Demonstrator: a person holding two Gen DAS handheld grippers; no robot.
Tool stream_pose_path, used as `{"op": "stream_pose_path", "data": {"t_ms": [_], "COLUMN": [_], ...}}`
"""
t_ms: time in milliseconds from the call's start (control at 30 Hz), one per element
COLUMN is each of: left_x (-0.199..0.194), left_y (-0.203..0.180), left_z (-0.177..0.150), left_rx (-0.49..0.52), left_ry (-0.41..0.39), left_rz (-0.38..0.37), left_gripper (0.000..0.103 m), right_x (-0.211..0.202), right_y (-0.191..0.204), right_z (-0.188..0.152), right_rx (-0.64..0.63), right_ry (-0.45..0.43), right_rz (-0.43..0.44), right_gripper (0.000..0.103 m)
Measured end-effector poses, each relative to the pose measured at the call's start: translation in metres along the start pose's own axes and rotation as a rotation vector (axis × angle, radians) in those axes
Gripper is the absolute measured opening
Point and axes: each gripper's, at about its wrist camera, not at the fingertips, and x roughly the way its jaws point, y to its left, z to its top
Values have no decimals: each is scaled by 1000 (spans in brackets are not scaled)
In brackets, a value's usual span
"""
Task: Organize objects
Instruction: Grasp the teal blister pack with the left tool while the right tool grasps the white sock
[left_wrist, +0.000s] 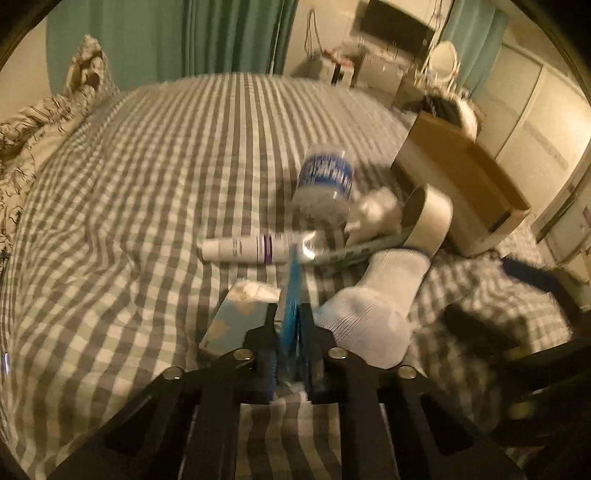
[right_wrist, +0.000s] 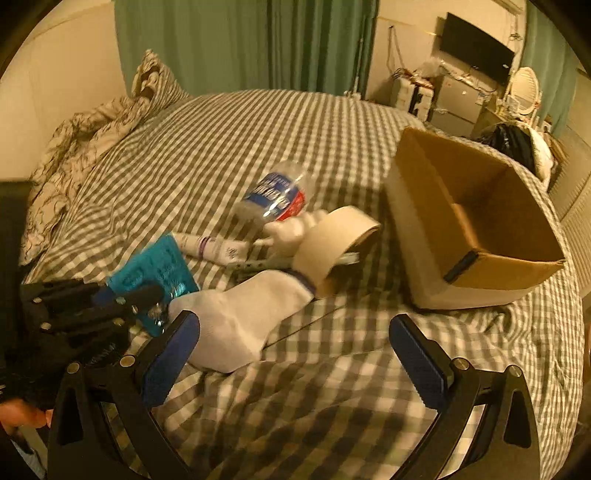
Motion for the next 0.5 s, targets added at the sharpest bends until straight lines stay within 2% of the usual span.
{"op": "stream_pose_path", "data": {"t_ms": [33, 133, 200, 267, 400, 500], "left_x": [-7, -30, -37, -38, -32, -31], "left_y": [1, 6, 15, 23, 34, 35], "left_z": [1, 9, 14, 16, 12, 10], "left_rx": [-3, 22, 11, 2, -29, -40], "left_ry": [-19, -99, -120, -119, -93, -78], "left_rz": [1, 74, 98, 118, 102, 101], "left_gripper": [7, 7, 7, 7, 7, 7], "right_x": [4, 17, 32, 48, 79, 84], "right_y": [4, 15, 25, 36, 62, 65], "right_z": [-1, 0, 2, 2, -2, -4], "right_rx": [-8, -14, -13, -25, -96, -103], "right_ry": [15, 59, 103, 138, 209, 206], "right_rz": [7, 38, 64, 95, 60, 53], "right_gripper": [103, 103, 103, 102, 92, 86]}}
